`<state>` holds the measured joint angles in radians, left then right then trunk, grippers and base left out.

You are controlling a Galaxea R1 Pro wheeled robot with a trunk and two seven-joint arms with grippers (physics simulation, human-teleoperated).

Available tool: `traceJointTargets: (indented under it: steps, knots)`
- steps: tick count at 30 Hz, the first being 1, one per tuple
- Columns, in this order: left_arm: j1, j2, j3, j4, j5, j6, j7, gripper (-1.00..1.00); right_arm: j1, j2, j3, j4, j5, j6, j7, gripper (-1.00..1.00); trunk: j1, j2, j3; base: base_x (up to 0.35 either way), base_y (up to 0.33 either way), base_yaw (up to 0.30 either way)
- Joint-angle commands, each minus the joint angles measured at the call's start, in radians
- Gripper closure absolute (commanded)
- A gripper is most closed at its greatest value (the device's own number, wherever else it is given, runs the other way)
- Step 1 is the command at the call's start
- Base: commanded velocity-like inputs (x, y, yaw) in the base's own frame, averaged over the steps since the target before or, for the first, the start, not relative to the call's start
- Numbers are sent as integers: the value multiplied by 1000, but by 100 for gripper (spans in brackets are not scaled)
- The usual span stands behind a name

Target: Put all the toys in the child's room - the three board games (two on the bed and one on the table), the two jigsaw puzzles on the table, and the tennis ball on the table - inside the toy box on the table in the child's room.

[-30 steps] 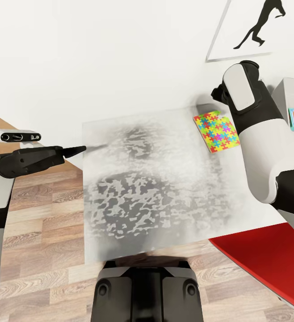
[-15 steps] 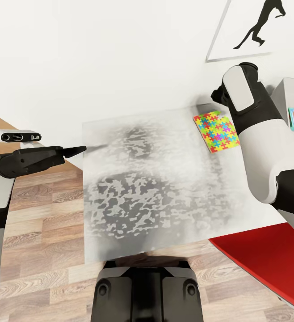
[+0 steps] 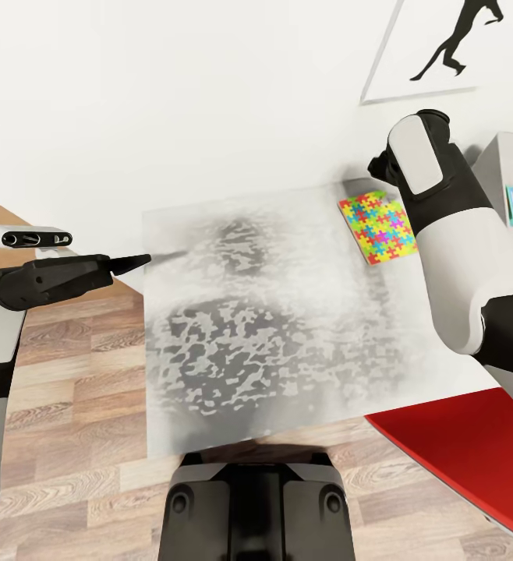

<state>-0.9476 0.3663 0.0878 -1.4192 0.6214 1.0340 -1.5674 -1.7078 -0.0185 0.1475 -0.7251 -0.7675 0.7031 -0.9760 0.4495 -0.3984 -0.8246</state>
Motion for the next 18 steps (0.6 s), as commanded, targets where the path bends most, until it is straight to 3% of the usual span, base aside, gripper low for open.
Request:
traceJointTargets:
  steps: [1, 18]
  knots:
    - [0, 0, 0, 0, 0, 11, -3, -100, -1, -1, 6, -1, -8, 6, -7, -100, 1, -2, -2, 0, 0, 0]
    - [0, 0, 0, 0, 0, 11, -3, -100, -1, -2, 6, 0, -8, 6, -3, -100, 1, -2, -14, 0, 0, 0]
